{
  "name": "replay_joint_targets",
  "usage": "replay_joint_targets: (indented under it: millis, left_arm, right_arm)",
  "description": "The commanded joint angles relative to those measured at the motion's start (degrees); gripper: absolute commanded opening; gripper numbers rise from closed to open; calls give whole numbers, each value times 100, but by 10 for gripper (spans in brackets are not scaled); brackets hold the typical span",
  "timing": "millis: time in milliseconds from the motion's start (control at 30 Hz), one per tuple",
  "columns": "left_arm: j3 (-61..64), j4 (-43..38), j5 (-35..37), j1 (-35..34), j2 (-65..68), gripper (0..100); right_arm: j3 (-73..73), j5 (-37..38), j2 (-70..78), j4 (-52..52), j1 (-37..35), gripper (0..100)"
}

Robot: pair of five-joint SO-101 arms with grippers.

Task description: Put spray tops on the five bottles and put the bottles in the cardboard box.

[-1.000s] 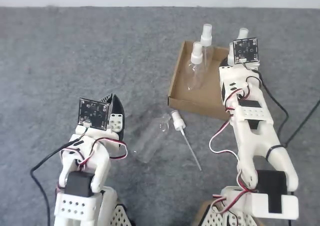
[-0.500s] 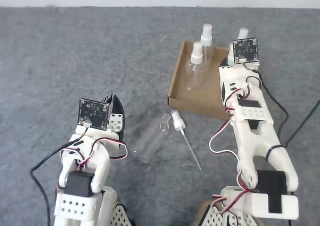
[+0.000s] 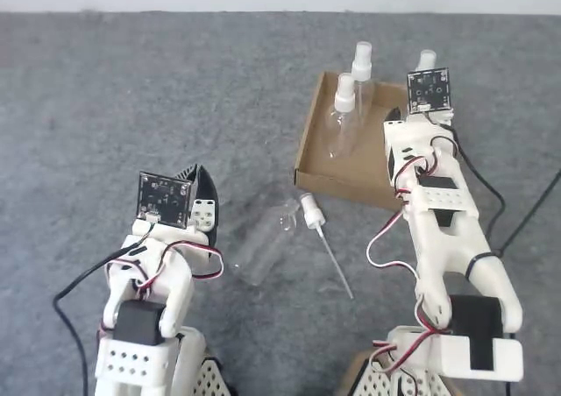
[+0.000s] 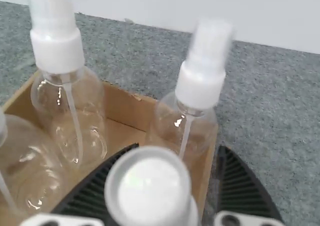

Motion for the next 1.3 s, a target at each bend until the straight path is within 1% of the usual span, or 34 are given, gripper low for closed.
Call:
replay_joint_targets:
  millis: [0,100,200,400,800,900,1000,1133,1200,1267]
  left_arm:
    - [-57,-149,44,-18,-123,12]
    - [-57,-149,44,-18,-123,12]
    - [-57,-149,44,-18,-123,12]
    - [-4,-176,35,-26,-123,12]
    - [-4,-176,35,-26,-123,12]
    - [-4,-176,35,-26,-123,12]
    - [-4,-176,35,-26,-123,12]
    - [-4,-185,35,-44,-123,12]
    - [-4,-185,35,-44,-123,12]
    - [-4,-185,35,-44,-123,12]
  right_arm:
    - [-70,97,-92,13,-57,240]
    - [-79,123,-92,31,-57,268]
    - [-193,123,-101,101,-40,271]
    - [-870,114,-101,963,-48,272]
    - [-1952,97,-101,1956,-40,271]
    - [-2242,88,-303,2308,-48,271]
    - [-2505,88,-743,2791,-57,271]
    - [-2804,114,-1367,3723,-92,271]
    - [-2875,123,-1648,4233,-198,271]
    - [-2884,123,-1947,4708,-453,270]
